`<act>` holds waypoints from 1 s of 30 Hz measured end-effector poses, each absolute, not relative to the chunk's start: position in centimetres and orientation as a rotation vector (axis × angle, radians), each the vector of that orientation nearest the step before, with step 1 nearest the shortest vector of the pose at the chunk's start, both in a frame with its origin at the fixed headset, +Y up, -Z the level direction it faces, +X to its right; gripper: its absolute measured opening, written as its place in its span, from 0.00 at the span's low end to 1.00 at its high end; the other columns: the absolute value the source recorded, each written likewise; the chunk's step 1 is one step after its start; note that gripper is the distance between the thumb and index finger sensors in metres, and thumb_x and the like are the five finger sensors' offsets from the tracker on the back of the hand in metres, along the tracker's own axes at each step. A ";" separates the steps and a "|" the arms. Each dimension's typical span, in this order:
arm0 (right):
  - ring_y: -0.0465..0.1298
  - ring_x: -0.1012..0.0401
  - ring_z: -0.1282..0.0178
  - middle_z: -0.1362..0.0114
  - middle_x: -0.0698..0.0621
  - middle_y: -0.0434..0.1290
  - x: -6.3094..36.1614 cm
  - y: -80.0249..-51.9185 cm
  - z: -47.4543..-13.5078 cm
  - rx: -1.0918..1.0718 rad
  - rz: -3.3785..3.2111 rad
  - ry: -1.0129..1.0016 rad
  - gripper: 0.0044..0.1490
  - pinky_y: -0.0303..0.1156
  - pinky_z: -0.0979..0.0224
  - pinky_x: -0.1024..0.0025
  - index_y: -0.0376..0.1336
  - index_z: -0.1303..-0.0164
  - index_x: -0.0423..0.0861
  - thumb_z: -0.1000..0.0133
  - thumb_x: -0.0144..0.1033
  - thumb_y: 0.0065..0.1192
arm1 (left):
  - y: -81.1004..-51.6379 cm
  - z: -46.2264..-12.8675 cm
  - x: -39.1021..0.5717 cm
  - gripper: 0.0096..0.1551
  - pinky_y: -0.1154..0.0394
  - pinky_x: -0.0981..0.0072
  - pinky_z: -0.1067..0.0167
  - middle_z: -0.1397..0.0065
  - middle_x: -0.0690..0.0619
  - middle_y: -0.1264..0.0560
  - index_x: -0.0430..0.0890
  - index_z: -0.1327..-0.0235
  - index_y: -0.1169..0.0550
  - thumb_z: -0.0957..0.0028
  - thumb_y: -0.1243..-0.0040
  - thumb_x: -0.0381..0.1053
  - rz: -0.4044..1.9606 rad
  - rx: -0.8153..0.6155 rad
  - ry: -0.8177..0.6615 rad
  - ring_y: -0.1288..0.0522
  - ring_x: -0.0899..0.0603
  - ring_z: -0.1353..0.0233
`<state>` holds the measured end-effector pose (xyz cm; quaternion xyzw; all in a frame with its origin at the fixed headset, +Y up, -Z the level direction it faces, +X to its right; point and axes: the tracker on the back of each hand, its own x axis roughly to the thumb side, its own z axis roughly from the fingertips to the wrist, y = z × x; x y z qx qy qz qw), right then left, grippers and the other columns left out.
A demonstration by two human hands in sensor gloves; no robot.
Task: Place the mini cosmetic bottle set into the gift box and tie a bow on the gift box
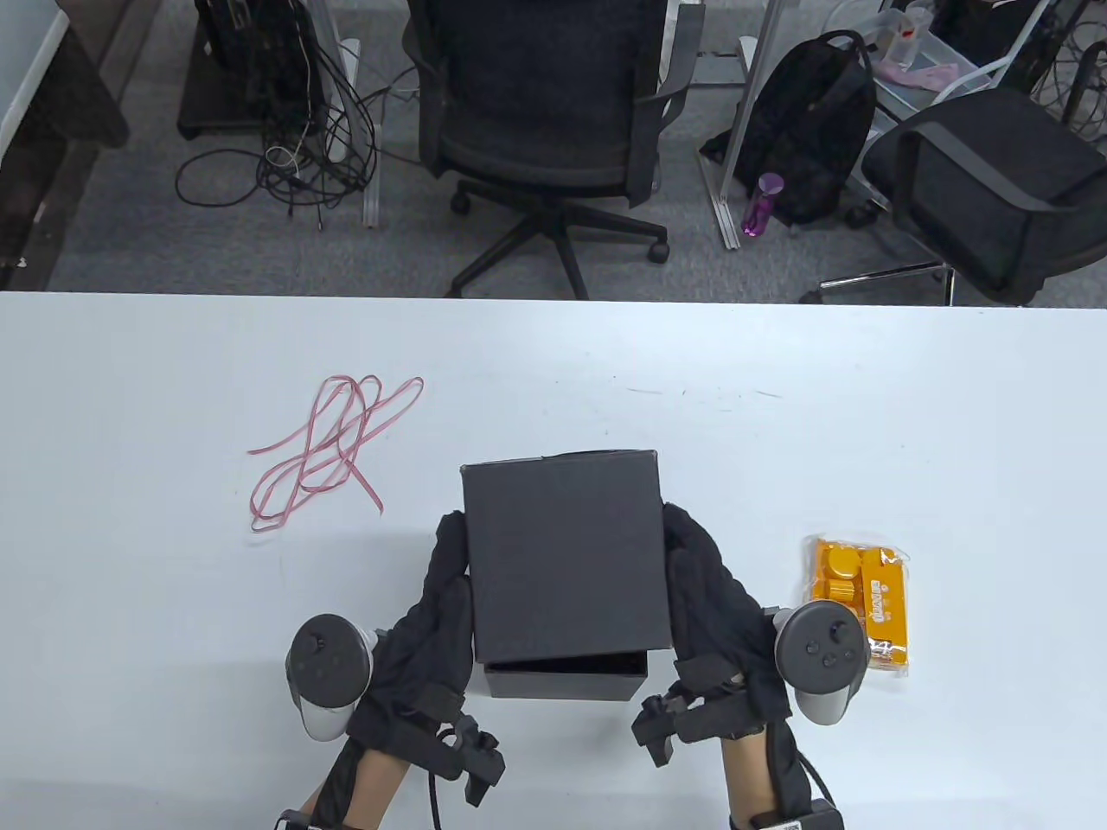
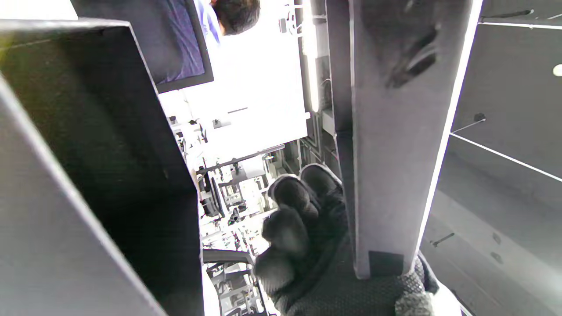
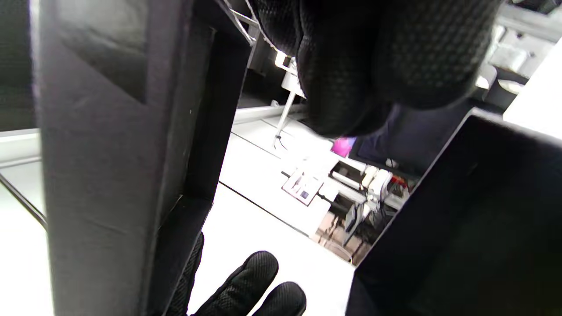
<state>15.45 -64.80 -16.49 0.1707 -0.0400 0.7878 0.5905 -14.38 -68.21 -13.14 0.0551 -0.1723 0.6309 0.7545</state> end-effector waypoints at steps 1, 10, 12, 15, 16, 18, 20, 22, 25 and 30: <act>0.82 0.50 0.58 0.36 0.28 0.74 15.3 -65.0 -16.6 0.402 1.805 -0.049 0.49 0.81 0.57 0.59 0.51 0.18 0.24 0.33 0.51 0.29 | -68.1 -13.1 -14.5 0.35 0.44 0.15 0.31 0.14 0.27 0.56 0.60 0.14 0.59 0.35 0.77 0.62 1.374 0.134 -0.376 0.54 0.14 0.19; 0.85 0.55 0.65 0.37 0.28 0.75 14.1 -68.0 -17.3 0.416 1.295 0.381 0.49 0.84 0.65 0.67 0.54 0.19 0.27 0.36 0.53 0.30 | -68.1 -13.1 -14.5 0.36 0.44 0.15 0.31 0.13 0.28 0.54 0.60 0.14 0.58 0.36 0.78 0.63 1.364 0.172 -0.388 0.52 0.15 0.18; 0.85 0.52 0.63 0.35 0.30 0.75 13.9 -68.4 -17.3 0.427 1.220 0.432 0.49 0.85 0.63 0.65 0.53 0.18 0.29 0.36 0.54 0.30 | -68.1 -13.1 -14.5 0.36 0.44 0.15 0.31 0.13 0.28 0.54 0.61 0.14 0.58 0.37 0.78 0.63 1.365 0.168 -0.391 0.52 0.16 0.18; 0.85 0.50 0.61 0.35 0.35 0.76 13.8 -68.8 -17.5 0.432 1.164 0.457 0.48 0.84 0.60 0.62 0.54 0.18 0.30 0.37 0.54 0.32 | -68.1 -13.1 -14.5 0.36 0.44 0.15 0.31 0.13 0.28 0.54 0.61 0.14 0.58 0.37 0.78 0.64 1.364 0.169 -0.391 0.51 0.16 0.18; 0.84 0.49 0.59 0.37 0.37 0.77 13.8 -68.8 -17.5 0.442 1.153 0.461 0.48 0.84 0.58 0.61 0.54 0.19 0.30 0.37 0.54 0.32 | -68.1 -13.1 -14.5 0.36 0.44 0.15 0.31 0.13 0.29 0.54 0.61 0.14 0.58 0.37 0.78 0.64 1.360 0.169 -0.391 0.51 0.16 0.18; 0.84 0.49 0.57 0.40 0.39 0.78 14.0 -68.9 -17.6 0.438 1.147 0.443 0.47 0.84 0.55 0.60 0.55 0.21 0.30 0.36 0.54 0.35 | -68.2 -13.2 -14.6 0.36 0.43 0.16 0.31 0.13 0.28 0.53 0.62 0.15 0.59 0.37 0.78 0.64 1.342 0.167 -0.390 0.49 0.16 0.18; 0.83 0.47 0.53 0.40 0.40 0.77 14.3 -68.8 -17.7 0.438 1.127 0.430 0.45 0.83 0.51 0.57 0.55 0.22 0.28 0.35 0.52 0.40 | -68.3 -13.3 -14.7 0.36 0.42 0.16 0.30 0.13 0.28 0.53 0.63 0.15 0.60 0.38 0.77 0.64 1.326 0.173 -0.382 0.49 0.16 0.18; 0.80 0.42 0.47 0.36 0.39 0.74 14.6 -68.7 -17.8 0.469 1.110 0.412 0.42 0.80 0.44 0.50 0.54 0.21 0.28 0.33 0.48 0.44 | -68.4 -13.4 -14.9 0.36 0.42 0.16 0.30 0.13 0.28 0.53 0.63 0.16 0.62 0.37 0.77 0.64 1.310 0.184 -0.368 0.49 0.16 0.18; 0.77 0.38 0.41 0.31 0.37 0.71 14.7 -68.5 -17.8 0.539 1.086 0.413 0.44 0.76 0.39 0.44 0.50 0.18 0.26 0.33 0.45 0.50 | -68.7 -13.5 -15.0 0.36 0.42 0.16 0.31 0.13 0.28 0.53 0.63 0.16 0.62 0.37 0.77 0.64 1.326 0.177 -0.356 0.48 0.17 0.18; 0.74 0.33 0.36 0.27 0.34 0.66 14.6 -67.9 -17.6 0.627 1.174 0.369 0.47 0.74 0.36 0.39 0.43 0.17 0.24 0.34 0.36 0.57 | -68.8 -13.6 -15.2 0.36 0.42 0.16 0.30 0.13 0.29 0.53 0.63 0.15 0.60 0.38 0.77 0.64 1.341 0.169 -0.348 0.49 0.17 0.17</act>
